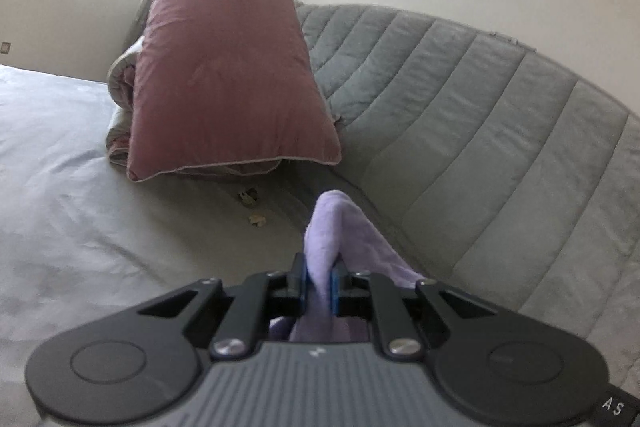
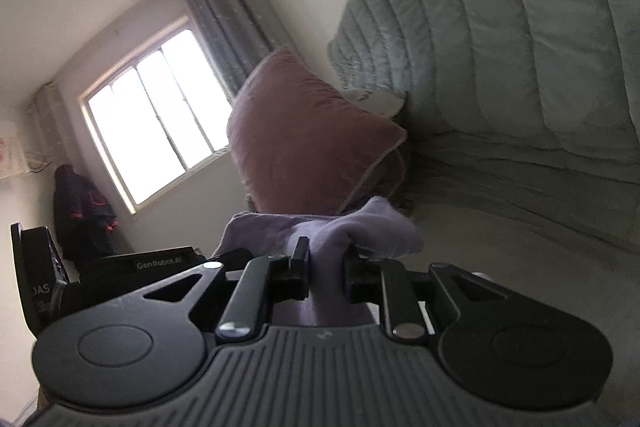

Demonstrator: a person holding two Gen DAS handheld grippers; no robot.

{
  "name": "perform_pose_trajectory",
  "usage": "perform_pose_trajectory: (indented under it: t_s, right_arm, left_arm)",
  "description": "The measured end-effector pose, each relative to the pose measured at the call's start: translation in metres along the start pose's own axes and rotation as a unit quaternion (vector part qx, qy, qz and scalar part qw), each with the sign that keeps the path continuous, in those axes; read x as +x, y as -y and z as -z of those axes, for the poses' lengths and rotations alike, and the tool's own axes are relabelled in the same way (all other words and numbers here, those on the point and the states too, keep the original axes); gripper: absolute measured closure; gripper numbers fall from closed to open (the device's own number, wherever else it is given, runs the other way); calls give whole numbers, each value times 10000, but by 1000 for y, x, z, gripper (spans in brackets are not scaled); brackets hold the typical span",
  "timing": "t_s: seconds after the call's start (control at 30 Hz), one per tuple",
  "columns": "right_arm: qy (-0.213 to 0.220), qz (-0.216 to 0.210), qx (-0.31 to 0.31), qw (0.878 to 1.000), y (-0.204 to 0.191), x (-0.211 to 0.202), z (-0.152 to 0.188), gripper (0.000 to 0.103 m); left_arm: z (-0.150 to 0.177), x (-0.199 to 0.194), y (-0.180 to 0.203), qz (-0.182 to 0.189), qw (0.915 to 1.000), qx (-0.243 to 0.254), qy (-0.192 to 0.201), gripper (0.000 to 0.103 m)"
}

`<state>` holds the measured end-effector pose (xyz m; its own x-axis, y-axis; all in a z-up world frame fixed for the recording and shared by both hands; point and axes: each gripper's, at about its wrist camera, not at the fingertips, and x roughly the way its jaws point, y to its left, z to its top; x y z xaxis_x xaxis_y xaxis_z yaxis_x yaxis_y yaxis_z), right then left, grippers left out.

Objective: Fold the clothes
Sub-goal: 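Lift and carry the folded garment with both grippers to the clothes stack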

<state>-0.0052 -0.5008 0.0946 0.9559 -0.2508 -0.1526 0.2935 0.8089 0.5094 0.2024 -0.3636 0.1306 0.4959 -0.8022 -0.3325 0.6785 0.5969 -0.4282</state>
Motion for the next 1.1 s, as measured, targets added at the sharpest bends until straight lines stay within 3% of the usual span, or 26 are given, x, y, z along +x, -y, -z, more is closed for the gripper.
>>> perform_pose_trajectory:
  t_s: [0.2, 0.27, 0.33, 0.47, 0.63, 0.77, 0.9, 1.1]
  right_arm:
    - [-203, 287, 104, 9993, 29, 28, 19, 80]
    - [-309, 433, 217, 9983, 41, 32, 26, 69]
    - [-337, 596, 239, 9974, 49, 32, 30, 66]
    - [-257, 753, 269, 9965, 61, 24, 27, 58]
    - [41, 605, -82, 9981, 46, 19, 16, 58]
    - [61, 321, -486, 9983, 27, 22, 17, 53]
    - [-221, 362, -629, 9971, 29, 34, 32, 53]
    - [-486, 611, -843, 9934, 40, 43, 50, 53]
  left_arm:
    - [10, 14, -4, -424, 9987, 275, 39, 90]
    - [13, 18, -6, -570, 9977, 365, 58, 81]
    - [16, 22, -8, -717, 9964, 454, 77, 65]
    - [23, 29, -11, -1009, 9928, 633, 115, 64]
    - [11, 16, 5, -516, 9937, 808, 580, 64]
    - [12, 30, 13, -127, 9937, 1095, 178, 65]
    - [29, 54, 0, -274, 9939, 1014, -341, 66]
    - [39, 58, -11, -420, 9941, 899, -435, 68]
